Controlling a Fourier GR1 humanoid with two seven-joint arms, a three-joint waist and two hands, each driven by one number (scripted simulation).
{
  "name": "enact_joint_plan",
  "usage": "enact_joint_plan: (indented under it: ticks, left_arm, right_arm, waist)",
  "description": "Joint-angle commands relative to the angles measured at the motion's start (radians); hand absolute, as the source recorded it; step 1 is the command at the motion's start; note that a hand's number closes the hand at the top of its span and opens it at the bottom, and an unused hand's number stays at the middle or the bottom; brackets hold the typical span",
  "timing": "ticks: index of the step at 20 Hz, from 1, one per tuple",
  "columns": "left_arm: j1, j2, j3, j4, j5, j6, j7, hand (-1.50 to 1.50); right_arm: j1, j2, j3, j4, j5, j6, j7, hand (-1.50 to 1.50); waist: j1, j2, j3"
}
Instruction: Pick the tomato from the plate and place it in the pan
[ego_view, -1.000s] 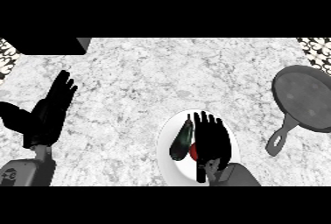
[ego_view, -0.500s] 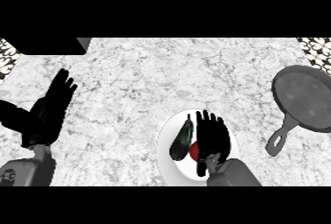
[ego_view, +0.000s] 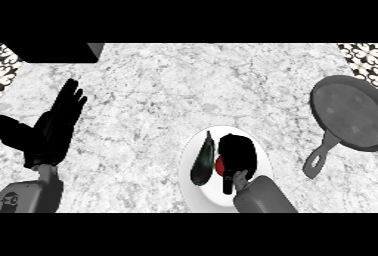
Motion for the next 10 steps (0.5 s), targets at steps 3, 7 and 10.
enact_joint_plan:
  ticks: [3, 7, 10]
  left_arm:
    - [0.065, -0.03, -0.008, -0.037, -0.02, -0.016, -0.028, 0.0]
    - [-0.021, -0.018, 0.02, 0.031, -0.021, -0.022, 0.0, 0.0]
    - [-0.016, -0.025, 0.0, -0.027, -0.016, -0.009, 0.035, 0.0]
  right_arm:
    - [-0.024, 0.008, -0.014, 0.135, 0.016, -0.113, -0.099, 1.5]
    - [0.01, -0.032, -0.029, 0.068, -0.007, -0.102, -0.139, 1.5]
    - [-0.163, 0.007, -0.19, 0.187, -0.069, -0.171, 0.03, 1.5]
  waist:
    - [0.004, 0.005, 0.004]
    - [-0.001, 0.005, 0.004]
    - [0.02, 0.012, 0.005]
